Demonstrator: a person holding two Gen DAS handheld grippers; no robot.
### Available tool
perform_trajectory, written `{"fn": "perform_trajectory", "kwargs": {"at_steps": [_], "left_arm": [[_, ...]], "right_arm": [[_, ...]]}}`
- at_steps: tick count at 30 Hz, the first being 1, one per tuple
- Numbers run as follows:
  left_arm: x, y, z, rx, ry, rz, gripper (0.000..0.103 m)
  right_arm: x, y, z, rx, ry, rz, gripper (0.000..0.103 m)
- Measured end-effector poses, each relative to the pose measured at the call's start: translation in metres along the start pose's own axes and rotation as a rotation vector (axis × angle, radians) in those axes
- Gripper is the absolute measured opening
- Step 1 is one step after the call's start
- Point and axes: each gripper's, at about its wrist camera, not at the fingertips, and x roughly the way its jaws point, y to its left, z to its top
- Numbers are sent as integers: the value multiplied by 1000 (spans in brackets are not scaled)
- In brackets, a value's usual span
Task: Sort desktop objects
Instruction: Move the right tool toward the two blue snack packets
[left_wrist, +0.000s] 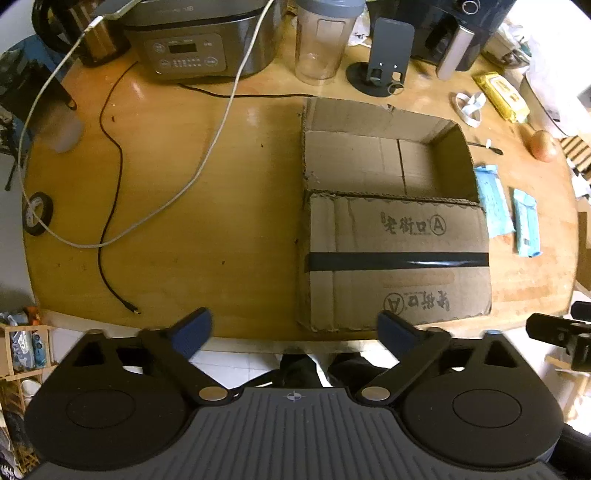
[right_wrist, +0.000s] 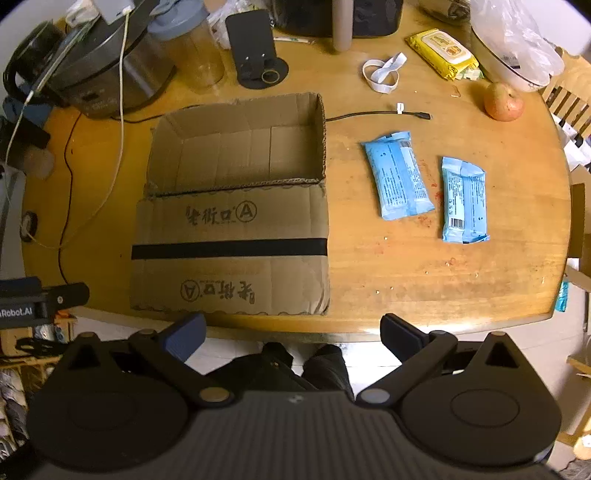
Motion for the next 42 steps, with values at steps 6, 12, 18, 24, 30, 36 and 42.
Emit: {"fn": "perform_trajectory", "kwargs": {"at_steps": [6, 12, 18, 24, 30, 36, 42], "left_arm": [[1, -8, -1, -12, 0, 14, 103], [1, -16, -1, -23, 4, 23, 103], [1, -26, -2, -39, 1, 32, 103], [1, -33, -1, -46, -5, 33, 103], [1, -42, -2, -50, -8, 35, 103], [3, -54, -3, -48, -5, 38, 103], [5, -66, -4, -39, 0, 38, 103]], "right_arm": [[2, -9, 2, -2, 1, 14, 103], [4, -18, 3, -17, 8, 21, 103], [6, -27, 6, -32, 13, 24, 103], [5, -37, 7, -35, 7, 23, 103], [6, -48, 8, -38, 3, -1, 103], [4, -63, 7, -29, -4, -31, 103], [3, -76, 7, -29, -9, -47, 103]]}}
